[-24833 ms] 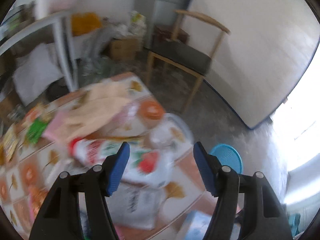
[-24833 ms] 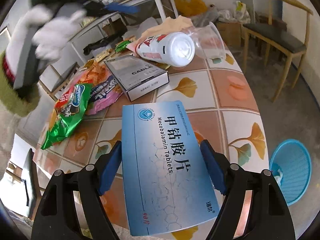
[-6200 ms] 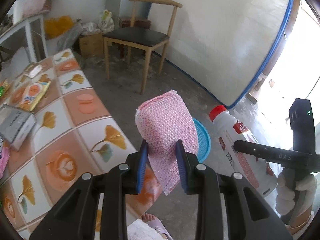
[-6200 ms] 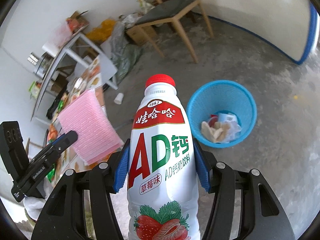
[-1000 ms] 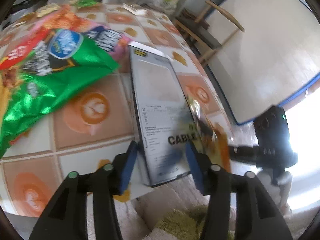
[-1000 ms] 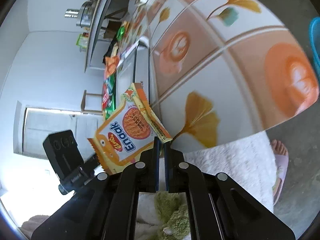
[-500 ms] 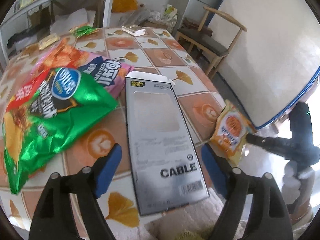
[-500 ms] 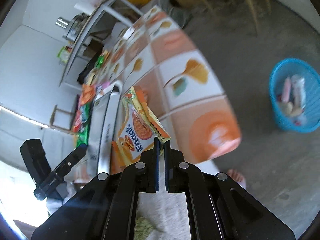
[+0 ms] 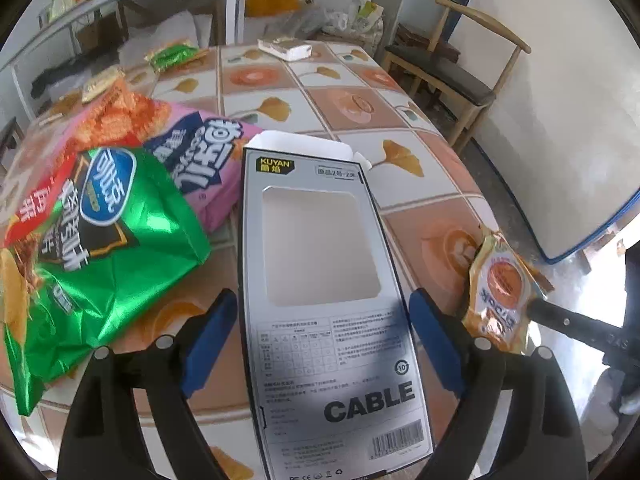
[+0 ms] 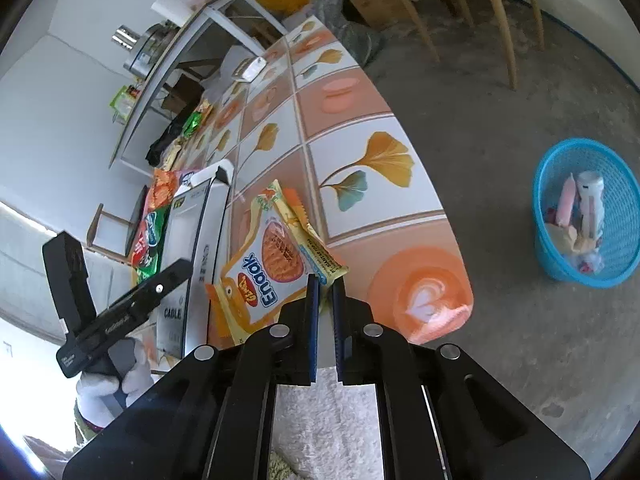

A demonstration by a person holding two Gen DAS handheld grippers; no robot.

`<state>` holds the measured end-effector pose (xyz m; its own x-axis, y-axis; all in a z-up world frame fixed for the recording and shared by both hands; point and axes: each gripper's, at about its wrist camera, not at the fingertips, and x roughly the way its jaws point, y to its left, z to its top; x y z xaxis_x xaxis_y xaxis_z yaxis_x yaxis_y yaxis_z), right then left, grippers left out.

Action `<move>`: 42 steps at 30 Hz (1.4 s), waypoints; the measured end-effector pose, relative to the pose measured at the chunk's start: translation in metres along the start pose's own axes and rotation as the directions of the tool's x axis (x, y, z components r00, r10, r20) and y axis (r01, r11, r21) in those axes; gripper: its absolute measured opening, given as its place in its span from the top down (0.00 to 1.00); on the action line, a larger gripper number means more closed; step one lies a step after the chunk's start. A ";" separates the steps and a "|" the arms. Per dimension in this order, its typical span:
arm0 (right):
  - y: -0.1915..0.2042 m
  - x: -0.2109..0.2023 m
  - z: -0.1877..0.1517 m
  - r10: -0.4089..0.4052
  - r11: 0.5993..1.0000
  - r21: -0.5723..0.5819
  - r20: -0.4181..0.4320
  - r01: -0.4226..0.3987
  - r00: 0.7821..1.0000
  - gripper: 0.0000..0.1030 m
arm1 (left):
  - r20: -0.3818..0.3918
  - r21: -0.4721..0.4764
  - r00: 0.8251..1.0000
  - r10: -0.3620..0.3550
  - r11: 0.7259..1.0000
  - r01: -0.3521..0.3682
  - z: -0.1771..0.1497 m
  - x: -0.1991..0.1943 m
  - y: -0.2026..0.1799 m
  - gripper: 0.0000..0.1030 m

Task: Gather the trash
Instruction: 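Lift the CABLE box with the left tool while the right tool holds the Enaak bag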

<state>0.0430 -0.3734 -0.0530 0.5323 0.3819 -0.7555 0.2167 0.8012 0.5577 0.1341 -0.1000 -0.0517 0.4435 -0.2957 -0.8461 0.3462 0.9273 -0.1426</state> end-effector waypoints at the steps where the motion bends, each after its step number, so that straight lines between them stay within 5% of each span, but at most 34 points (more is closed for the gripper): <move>1: -0.001 -0.001 0.000 0.002 1.000 -0.001 -0.002 -0.002 1.000 0.93 | 0.001 -0.002 1.000 0.008 1.000 -0.008 0.001 0.000 -0.001 0.17; 18: -0.004 -0.003 0.000 0.044 0.999 0.009 -0.005 -0.044 0.999 0.93 | -0.004 -0.043 0.997 0.072 0.996 -0.072 0.022 0.018 0.001 0.16; 21: -0.004 -0.003 0.000 0.045 0.999 0.007 -0.006 -0.045 0.999 0.93 | -0.012 -0.037 0.999 0.035 0.999 -0.035 0.020 0.020 0.001 0.23; 32: -0.010 -0.006 -0.002 0.071 0.997 0.038 -0.014 -0.070 0.997 0.93 | -0.088 -0.032 0.995 -0.056 0.998 0.054 -0.013 0.000 -0.008 0.23; 35: -0.013 -0.005 -0.002 0.106 0.992 0.069 -0.018 -0.104 0.994 0.88 | -0.081 -0.051 0.995 -0.062 0.997 0.058 -0.012 -0.001 -0.007 0.23; 39: -0.017 -0.004 0.000 0.180 0.977 0.121 -0.009 -0.177 0.984 0.69 | -0.066 -0.047 0.997 -0.037 0.998 0.034 -0.011 0.003 -0.009 0.22; 42: -0.016 -0.003 0.001 0.175 0.976 0.129 0.009 -0.175 0.985 0.69 | -0.057 -0.037 0.998 -0.026 0.999 0.024 -0.009 0.004 -0.011 0.22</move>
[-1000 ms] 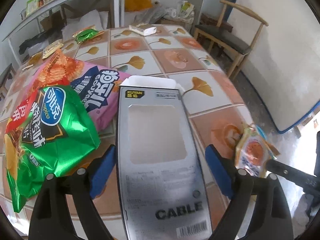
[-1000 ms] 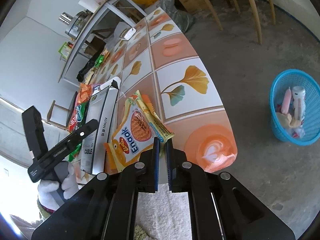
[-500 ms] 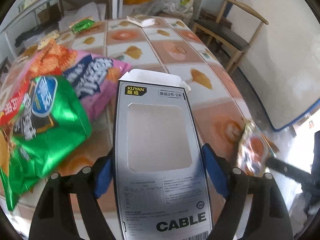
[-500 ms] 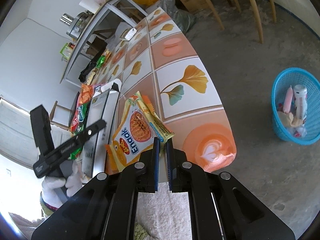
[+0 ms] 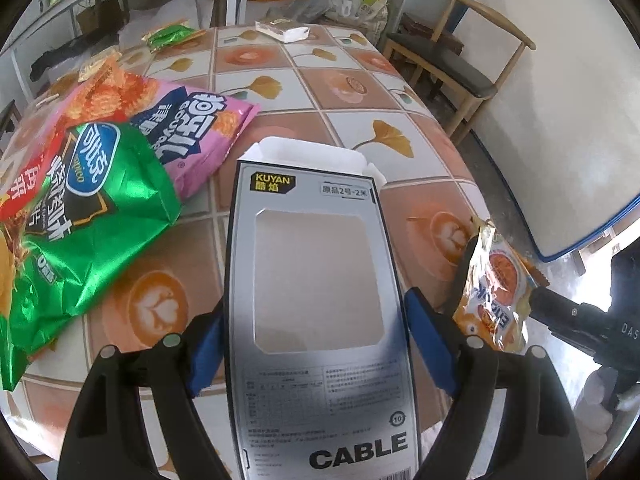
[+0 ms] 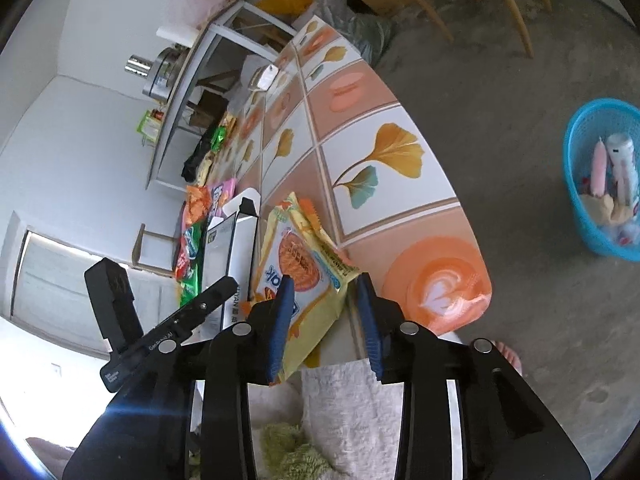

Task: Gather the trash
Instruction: 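Lift the CABLE box with the left tool while the right tool holds the Enaak bag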

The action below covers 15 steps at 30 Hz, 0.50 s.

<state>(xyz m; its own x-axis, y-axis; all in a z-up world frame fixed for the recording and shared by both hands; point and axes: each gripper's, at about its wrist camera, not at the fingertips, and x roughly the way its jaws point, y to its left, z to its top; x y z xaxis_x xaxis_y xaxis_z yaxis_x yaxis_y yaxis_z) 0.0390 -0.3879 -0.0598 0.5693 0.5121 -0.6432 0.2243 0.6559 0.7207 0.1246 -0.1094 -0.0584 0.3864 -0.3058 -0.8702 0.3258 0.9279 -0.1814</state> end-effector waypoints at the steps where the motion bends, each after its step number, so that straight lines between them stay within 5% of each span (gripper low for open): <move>1: 0.000 0.000 0.000 0.002 1.000 0.004 0.004 -0.002 1.000 0.69 | 0.002 0.004 1.000 0.003 1.000 -0.003 0.000 0.000 -0.001 0.22; 15: -0.010 -0.001 0.000 -0.026 0.999 0.049 0.042 0.024 0.999 0.87 | 0.026 0.025 0.999 0.031 0.999 -0.031 0.001 0.004 -0.005 0.23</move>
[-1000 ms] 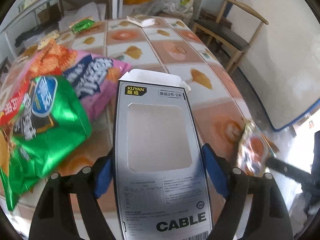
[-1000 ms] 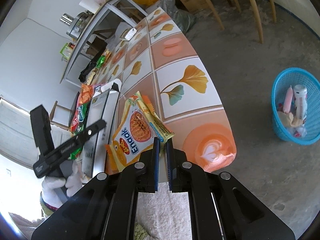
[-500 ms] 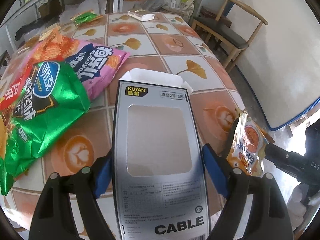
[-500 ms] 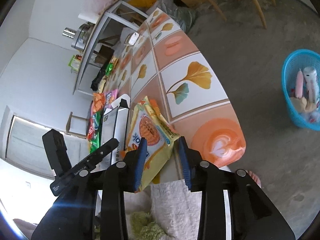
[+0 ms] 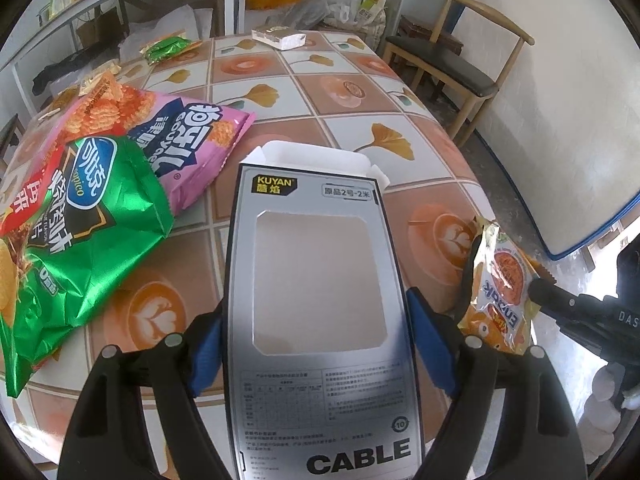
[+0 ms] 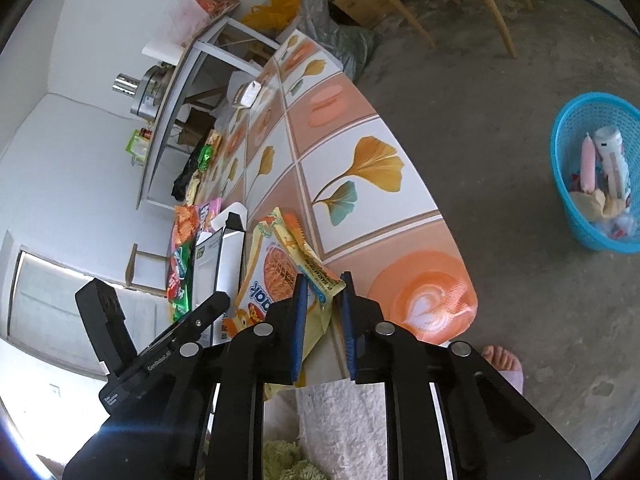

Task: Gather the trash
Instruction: 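Lift the CABLE box with the left tool while the right tool holds the Enaak bag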

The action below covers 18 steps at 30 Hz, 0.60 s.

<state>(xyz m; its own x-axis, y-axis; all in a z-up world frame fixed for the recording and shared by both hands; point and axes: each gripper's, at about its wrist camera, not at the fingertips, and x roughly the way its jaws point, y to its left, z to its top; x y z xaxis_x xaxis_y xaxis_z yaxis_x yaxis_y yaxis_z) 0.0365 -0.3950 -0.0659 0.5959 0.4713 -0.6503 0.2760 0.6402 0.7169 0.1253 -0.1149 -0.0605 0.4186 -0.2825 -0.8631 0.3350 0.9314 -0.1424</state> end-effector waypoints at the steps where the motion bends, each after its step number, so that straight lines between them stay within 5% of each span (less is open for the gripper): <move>1: -0.001 0.000 0.000 0.000 1.000 0.002 0.001 0.000 1.000 0.88 | 0.000 -0.002 1.000 -0.002 1.000 0.002 0.000 0.000 0.000 0.23; 18: -0.005 -0.019 0.000 0.026 1.000 0.017 0.023 -0.026 0.999 0.94 | 0.052 0.010 0.998 -0.022 1.000 0.021 0.000 -0.019 -0.005 0.24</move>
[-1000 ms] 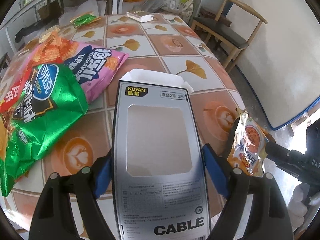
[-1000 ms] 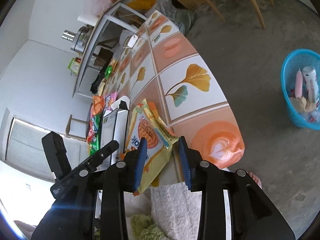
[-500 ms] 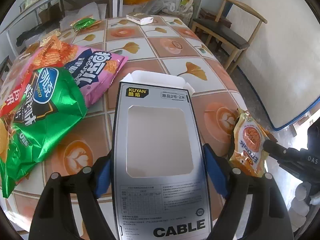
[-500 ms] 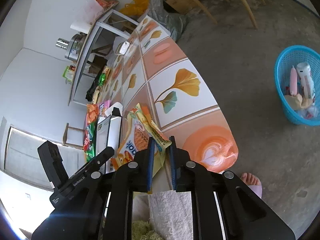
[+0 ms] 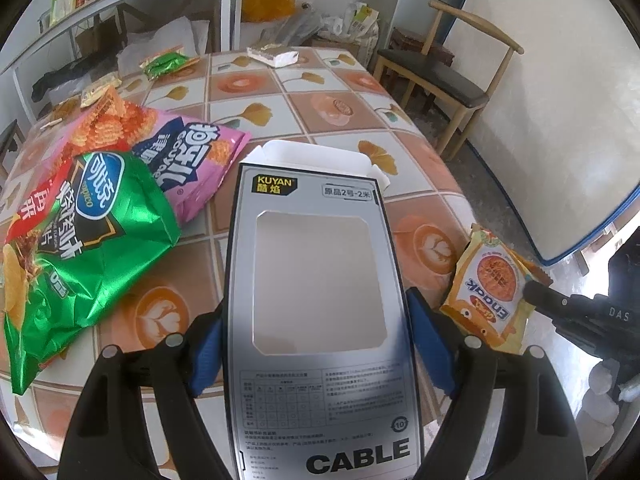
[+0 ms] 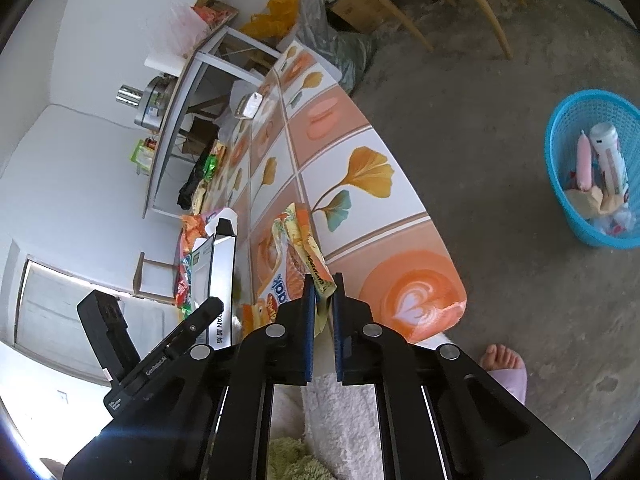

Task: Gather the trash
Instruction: 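Lift the CABLE box with the left tool while the right tool holds the Enaak bag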

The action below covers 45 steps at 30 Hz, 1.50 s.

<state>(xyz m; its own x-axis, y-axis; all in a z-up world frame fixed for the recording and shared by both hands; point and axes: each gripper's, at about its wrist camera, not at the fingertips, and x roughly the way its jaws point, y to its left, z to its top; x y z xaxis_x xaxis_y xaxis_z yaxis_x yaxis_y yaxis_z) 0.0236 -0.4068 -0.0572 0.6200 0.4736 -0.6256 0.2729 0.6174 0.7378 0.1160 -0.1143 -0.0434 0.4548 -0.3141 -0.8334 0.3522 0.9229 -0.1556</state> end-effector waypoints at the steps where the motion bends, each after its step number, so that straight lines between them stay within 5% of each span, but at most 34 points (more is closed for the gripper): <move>1: 0.000 -0.001 0.000 0.000 1.000 -0.001 0.003 0.000 1.000 0.95 | 0.004 0.001 1.000 -0.001 1.000 0.001 0.000 -0.001 -0.001 0.24; 45: -0.021 -0.058 -0.002 0.027 0.999 0.034 0.120 -0.031 0.992 0.96 | 0.098 0.142 0.995 -0.009 0.990 -0.006 0.004 -0.028 -0.061 0.24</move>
<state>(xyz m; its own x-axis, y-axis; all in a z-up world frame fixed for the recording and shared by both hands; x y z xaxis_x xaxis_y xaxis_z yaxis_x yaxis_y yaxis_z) -0.0195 -0.4459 -0.0373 0.7109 0.4114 -0.5704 0.2782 0.5804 0.7653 0.0846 -0.1625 -0.0082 0.5297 -0.3422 -0.7761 0.4625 0.8835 -0.0739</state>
